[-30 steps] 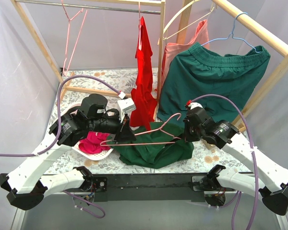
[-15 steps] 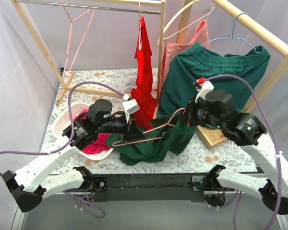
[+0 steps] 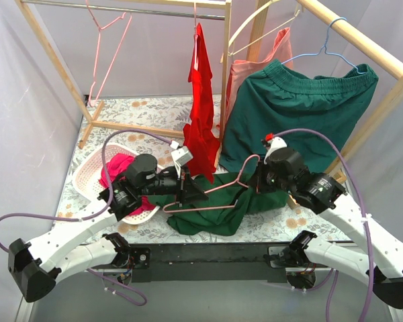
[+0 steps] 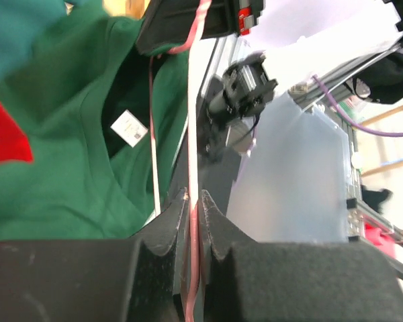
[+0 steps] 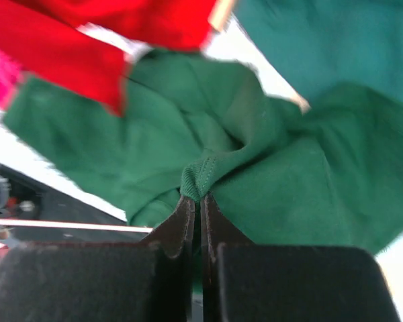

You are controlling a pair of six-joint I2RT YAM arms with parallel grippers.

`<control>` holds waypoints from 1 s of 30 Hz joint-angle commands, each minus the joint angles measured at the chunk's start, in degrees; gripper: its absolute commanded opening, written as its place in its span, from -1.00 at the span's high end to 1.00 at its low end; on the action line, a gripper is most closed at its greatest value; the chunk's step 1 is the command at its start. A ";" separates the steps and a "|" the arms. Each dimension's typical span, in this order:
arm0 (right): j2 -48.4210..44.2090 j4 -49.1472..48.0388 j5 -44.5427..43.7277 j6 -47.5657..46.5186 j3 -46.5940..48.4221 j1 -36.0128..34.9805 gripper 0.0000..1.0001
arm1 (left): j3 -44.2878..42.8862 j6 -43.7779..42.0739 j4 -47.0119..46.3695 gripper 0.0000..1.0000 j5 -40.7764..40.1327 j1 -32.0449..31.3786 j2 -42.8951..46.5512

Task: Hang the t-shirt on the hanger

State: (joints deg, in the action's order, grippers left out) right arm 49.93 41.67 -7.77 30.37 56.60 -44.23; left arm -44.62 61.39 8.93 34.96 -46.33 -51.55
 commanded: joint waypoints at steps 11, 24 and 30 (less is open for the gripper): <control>-5.18 -2.56 -3.21 3.11 -5.69 -0.33 0.32 | 7.00 10.68 -23.52 1.00 -2.44 -1.40 -5.93; -14.95 1.22 -10.59 13.91 -9.75 -0.33 -0.25 | 13.07 14.99 -27.20 1.00 -5.25 -3.50 -4.43; -13.37 6.05 -12.53 17.00 -9.66 -0.33 -0.27 | 13.59 15.34 -28.88 1.00 -5.69 -4.47 -5.58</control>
State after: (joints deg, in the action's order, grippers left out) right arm 35.24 43.99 -18.13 43.77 45.87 -44.05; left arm -31.35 76.27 -15.86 32.64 -50.39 -56.90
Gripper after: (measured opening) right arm 0.633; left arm 0.044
